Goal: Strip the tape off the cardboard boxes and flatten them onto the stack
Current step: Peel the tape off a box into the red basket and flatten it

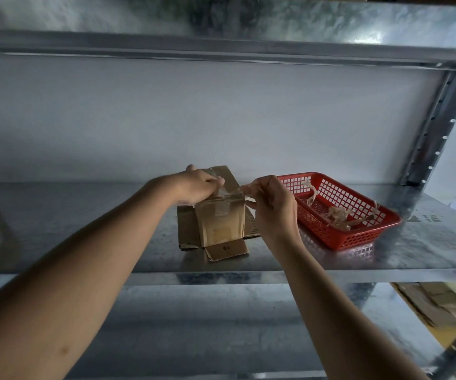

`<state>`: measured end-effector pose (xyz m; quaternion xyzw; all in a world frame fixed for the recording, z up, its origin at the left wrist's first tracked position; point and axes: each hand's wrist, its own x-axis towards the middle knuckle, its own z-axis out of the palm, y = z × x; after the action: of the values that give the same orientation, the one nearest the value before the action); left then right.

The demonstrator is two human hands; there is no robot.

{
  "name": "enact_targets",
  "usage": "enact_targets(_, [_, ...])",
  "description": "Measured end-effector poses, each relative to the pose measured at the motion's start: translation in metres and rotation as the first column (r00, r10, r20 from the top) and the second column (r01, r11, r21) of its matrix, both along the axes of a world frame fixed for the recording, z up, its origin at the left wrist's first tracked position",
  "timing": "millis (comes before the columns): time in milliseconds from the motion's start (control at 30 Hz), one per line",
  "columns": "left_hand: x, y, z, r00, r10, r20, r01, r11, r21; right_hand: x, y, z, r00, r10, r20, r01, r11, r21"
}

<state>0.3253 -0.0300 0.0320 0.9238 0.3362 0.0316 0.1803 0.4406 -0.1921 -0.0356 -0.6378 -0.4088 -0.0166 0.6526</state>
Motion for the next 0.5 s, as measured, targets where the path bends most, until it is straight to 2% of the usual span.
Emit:
enact_targets(67, [0.001, -0.004, 0.003, 0.999, 0.0, -0.032, 0.002, 0.999, 0.05, 0.001, -0.002, 0.0, 0.994, -0.034, 0.101, 0.032, 0.999, 0.018])
enact_targets(167, [0.004, -0.013, 0.006, 0.998, -0.06, -0.023, 0.062, 0.995, 0.073, -0.006, -0.009, 0.001, 0.92, -0.047, 0.39, 0.027, 0.998, 0.057])
enact_targets(233, [0.005, -0.012, 0.006, 0.998, -0.065, -0.009, 0.066, 0.996, 0.058, -0.007, -0.013, -0.002, 0.885, -0.016, 0.465, -0.017, 0.998, 0.067])
enact_targets(300, [0.006, -0.007, 0.003, 0.999, -0.052, -0.002, 0.052, 0.997, 0.063, -0.007, -0.015, -0.006, 0.936, 0.025, 0.352, -0.057, 0.995, 0.079])
enact_targets(400, [0.006, 0.003, -0.003, 0.995, -0.09, 0.043, 0.085, 0.989, 0.123, -0.005, -0.01, -0.009, 0.994, 0.084, 0.064, -0.088, 0.994, 0.06])
enact_targets(433, [0.006, 0.005, -0.005, 0.983, -0.15, 0.105, 0.137, 0.982, 0.129, -0.004, -0.008, -0.007, 0.995, 0.103, -0.005, -0.103, 0.993, 0.051])
enact_targets(500, [0.004, 0.01, -0.013, 0.918, -0.295, 0.265, 0.286, 0.955, 0.073, -0.003, -0.005, -0.004, 0.992, 0.117, -0.042, -0.117, 0.993, 0.009])
